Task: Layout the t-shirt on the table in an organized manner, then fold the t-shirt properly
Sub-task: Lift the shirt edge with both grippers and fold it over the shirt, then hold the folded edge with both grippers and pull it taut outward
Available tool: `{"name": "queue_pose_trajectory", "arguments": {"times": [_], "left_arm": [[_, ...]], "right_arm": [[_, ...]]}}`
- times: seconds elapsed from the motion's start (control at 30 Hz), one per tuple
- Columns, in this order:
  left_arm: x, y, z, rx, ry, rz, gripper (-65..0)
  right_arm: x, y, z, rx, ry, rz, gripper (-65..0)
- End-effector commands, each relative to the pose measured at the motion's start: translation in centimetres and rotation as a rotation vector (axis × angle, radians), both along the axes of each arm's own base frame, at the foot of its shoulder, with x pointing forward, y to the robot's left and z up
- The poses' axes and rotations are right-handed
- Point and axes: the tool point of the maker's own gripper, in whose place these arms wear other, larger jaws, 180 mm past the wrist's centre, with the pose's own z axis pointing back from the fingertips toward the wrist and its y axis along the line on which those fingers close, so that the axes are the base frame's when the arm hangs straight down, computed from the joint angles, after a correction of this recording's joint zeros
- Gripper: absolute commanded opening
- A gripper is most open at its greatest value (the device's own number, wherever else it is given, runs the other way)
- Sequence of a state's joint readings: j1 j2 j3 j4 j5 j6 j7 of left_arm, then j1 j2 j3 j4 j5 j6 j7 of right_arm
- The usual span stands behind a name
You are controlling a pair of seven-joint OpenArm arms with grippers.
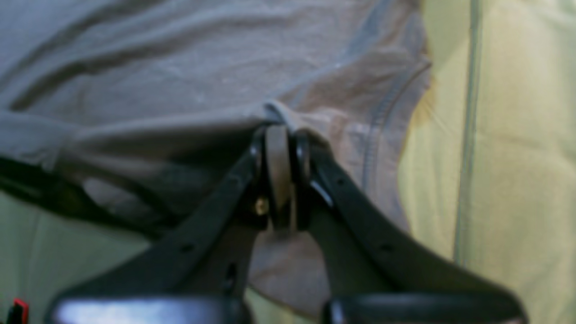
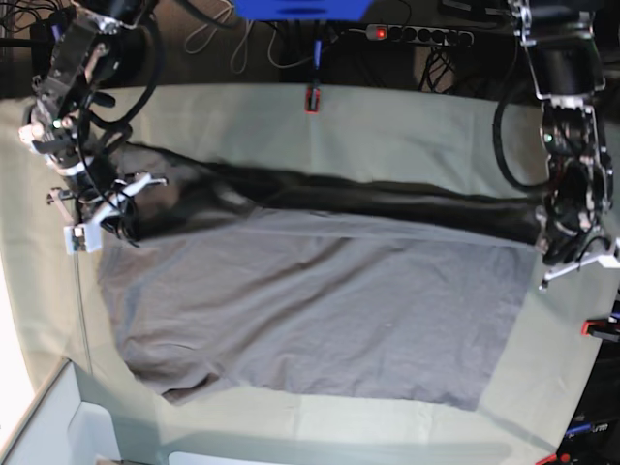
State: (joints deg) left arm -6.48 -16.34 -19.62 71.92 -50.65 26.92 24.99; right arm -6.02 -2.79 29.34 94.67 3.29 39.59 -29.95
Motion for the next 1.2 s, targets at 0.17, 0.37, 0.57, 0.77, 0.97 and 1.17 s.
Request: {"name": "queue_pose_trajectory", "arguments": {"times": [0.17, 0.37, 0.57, 0.77, 0.97, 1.17], "left_arm": [[3.5, 0.6, 2.0, 0.012, -0.046, 0.003, -65.0], [5.1, 0.0, 2.1, 0.028, -0.028, -0.035, -65.0], [5.7, 0.1, 1.9, 0.016, -0.018, -0.028, -64.9], [6.0, -0.1, 2.0, 0.011, -0.02, -0.033, -53.7], [5.7, 0.0, 2.0, 0.015, -0.019, -0.034, -33.8], [2.1, 0.4, 0.5, 0.054, 0.017, -0.047, -32.8]], "right_arm": [[3.6, -0.2, 1.4, 0.037, -0.074, 0.007, -65.0], [5.4, 0.1, 0.5, 0.063, -0.055, 0.032, -65.0], [5.9, 1.2, -1.0, 0.069, -0.01, 0.086, -65.0], [5.9, 0.9, -1.3, 0.062, 0.005, 0.088, -62.2], [5.7, 0.5, -0.7, 0.049, -0.01, 0.082, -43.3], [3.4, 0.0, 1.1, -0.024, -0.047, 0.088, -38.3]]}}
